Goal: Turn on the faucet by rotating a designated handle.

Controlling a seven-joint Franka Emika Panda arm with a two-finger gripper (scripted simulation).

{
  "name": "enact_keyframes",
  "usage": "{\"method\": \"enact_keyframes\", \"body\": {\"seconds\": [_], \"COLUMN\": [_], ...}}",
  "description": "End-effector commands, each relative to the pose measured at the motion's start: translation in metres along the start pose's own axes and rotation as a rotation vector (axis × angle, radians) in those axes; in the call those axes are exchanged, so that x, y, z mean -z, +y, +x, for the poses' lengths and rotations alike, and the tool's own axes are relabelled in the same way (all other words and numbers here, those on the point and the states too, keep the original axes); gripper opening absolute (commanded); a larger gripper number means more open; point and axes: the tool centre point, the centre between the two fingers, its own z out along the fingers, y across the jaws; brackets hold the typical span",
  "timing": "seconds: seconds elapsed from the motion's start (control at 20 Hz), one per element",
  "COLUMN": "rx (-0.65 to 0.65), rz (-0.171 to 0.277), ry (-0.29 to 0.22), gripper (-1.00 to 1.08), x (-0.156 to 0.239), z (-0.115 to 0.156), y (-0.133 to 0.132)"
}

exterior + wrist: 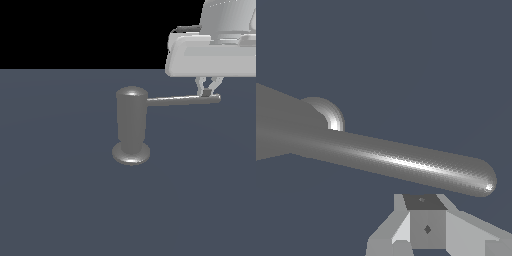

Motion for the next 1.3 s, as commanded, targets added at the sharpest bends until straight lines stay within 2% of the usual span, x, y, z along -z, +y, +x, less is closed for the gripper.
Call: {"method": "enact_keyframes", "body": {"seconds": [0.0, 0.25, 0.3, 1.25], "rx": [-0.036, -0.038, 0.008, -0.01], "rz": [0.003, 0.004, 0.003, 0.003], "ry": [-0.034, -0.038, -0.001, -0.015], "gripper": [-1.0, -1.0, -1.0, -1.0], "x": [-0.017, -0.018, 0.0, -0.009], "z": [-0.007, 0.002, 0.016, 0.076], "y": [0.022, 0.031, 0.006, 0.005]}}
